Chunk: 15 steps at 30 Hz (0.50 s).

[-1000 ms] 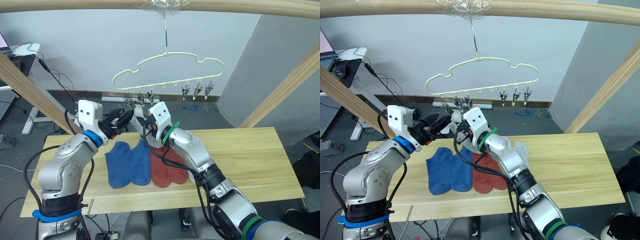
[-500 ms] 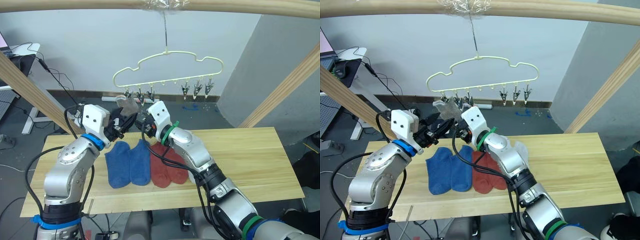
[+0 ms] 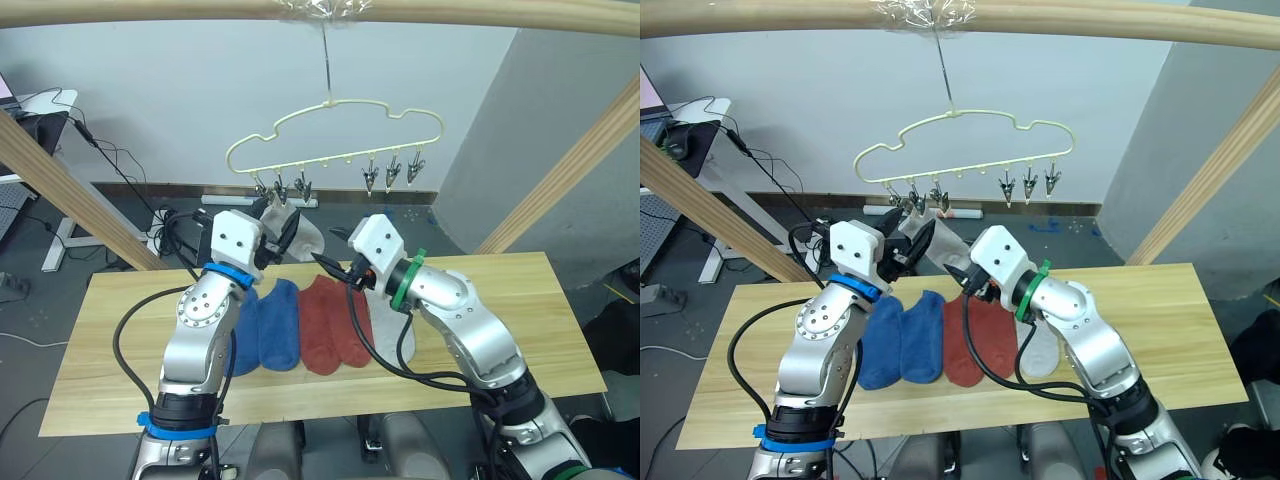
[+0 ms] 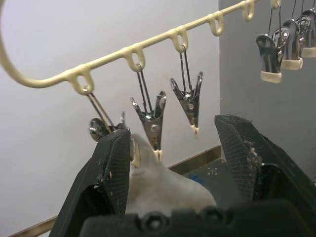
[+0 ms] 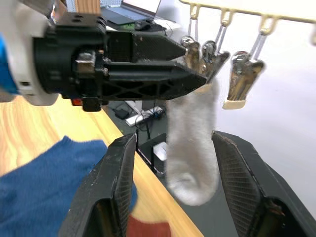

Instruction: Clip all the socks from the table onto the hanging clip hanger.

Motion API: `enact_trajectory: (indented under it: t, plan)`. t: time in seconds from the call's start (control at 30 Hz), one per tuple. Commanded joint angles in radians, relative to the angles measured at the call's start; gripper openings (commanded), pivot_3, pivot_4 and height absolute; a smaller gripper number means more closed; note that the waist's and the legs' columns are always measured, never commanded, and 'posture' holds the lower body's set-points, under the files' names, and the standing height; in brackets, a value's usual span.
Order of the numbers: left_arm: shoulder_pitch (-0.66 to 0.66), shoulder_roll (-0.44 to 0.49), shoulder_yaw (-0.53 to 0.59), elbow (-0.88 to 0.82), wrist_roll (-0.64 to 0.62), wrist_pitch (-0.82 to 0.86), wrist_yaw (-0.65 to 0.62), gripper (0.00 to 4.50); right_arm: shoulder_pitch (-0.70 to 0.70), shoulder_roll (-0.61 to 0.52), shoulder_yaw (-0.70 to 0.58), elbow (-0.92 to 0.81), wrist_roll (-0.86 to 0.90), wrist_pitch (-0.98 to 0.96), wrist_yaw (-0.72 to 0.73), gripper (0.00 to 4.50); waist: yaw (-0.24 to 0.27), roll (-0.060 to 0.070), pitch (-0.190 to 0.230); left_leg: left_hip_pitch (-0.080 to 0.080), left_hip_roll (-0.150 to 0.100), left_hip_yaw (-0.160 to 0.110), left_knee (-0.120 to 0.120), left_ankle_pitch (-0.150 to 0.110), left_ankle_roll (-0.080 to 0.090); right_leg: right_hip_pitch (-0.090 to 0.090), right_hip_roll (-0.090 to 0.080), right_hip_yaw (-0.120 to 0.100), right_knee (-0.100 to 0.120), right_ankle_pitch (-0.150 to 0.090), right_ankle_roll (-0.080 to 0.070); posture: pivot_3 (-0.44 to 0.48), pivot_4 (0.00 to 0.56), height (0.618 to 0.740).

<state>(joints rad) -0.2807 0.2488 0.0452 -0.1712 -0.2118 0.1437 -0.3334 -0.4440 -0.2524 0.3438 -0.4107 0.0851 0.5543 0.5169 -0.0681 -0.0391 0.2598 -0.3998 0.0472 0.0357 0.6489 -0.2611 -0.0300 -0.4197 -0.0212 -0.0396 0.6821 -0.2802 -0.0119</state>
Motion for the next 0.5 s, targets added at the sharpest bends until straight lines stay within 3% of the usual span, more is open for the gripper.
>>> enact_trajectory:
  t: [0.03,0.5]
  plan:
    - [-0.013,-0.019,0.001,0.005,0.024,-0.047,0.028,3.01,0.012,-0.018,-0.028,-0.109,0.037,0.038,0.015,2.51,-0.003,0.0,0.0,0.0,0.0,0.0,0.0,0.0,0.0,0.0,0.0,0.0,0.0,0.0,0.0,-0.184,0.274,0.74]
    - [-0.065,-0.062,0.029,0.114,0.083,-0.128,0.126,3.01,0.024,-0.082,-0.085,-0.155,0.082,0.088,0.024,2.51,-0.016,0.0,0.0,0.0,-0.001,0.0,0.001,0.0,0.0,0.0,0.0,0.0,-0.001,0.0,0.001,-0.203,0.277,0.74]
